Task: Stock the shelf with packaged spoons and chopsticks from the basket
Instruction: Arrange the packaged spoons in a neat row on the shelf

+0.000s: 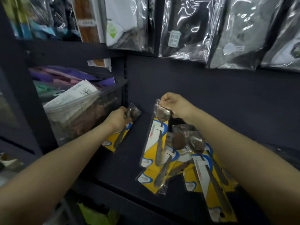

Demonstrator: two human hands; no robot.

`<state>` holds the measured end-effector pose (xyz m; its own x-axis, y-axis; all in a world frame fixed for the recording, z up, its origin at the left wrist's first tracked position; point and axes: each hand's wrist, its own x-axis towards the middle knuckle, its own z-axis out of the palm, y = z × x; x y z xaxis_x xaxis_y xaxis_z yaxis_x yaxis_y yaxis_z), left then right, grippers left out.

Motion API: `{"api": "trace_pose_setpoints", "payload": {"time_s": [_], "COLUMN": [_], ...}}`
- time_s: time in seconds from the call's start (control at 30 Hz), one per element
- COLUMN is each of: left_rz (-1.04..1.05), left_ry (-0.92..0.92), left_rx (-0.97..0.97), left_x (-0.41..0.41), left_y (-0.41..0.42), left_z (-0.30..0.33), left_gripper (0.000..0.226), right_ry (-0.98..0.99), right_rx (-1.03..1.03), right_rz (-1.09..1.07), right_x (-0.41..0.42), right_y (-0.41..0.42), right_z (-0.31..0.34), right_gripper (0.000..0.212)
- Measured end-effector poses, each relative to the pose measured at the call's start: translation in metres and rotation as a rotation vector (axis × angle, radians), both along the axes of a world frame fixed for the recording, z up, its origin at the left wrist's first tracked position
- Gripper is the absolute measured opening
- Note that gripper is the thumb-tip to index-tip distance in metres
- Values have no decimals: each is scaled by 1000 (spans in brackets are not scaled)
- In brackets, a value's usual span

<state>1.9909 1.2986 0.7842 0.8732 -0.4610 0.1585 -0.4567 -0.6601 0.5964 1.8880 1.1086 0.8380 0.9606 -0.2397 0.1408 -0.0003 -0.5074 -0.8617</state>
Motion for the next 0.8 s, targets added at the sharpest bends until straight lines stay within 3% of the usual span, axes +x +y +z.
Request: {"api": "trace_pose_setpoints", "payload": {"time_s": [0.1, 0.27, 0.43, 0.6, 0.7, 0.8], "left_rz": [-61, -238, -423, -402, -403, -403], "left_ry": [-83, 22, -60, -83, -61, -55], "left_rx": [115, 19, 382, 445, 439, 404], "left_x": [4, -23, -47, -48, -37, -26], "left_y": [-1, 22, 52, 58, 55, 48], "left_z": [-1, 10, -13, -24, -25, -24], "left_gripper": [41, 35, 57, 81, 61, 50], "right_ry": [40, 164, 314, 310, 221, 161], "right_rx": [23, -69, -277, -512, -640, -634], "right_rz": [-36, -54, -78, -98, -75, 72], "right_x": [20, 50, 68, 77, 59, 25], "right_y": [9, 12, 17, 31, 29, 23], "right_z": [-10, -30, -32, -30, -21, -6], "right_gripper": [25, 23, 15, 9, 38, 30]}}
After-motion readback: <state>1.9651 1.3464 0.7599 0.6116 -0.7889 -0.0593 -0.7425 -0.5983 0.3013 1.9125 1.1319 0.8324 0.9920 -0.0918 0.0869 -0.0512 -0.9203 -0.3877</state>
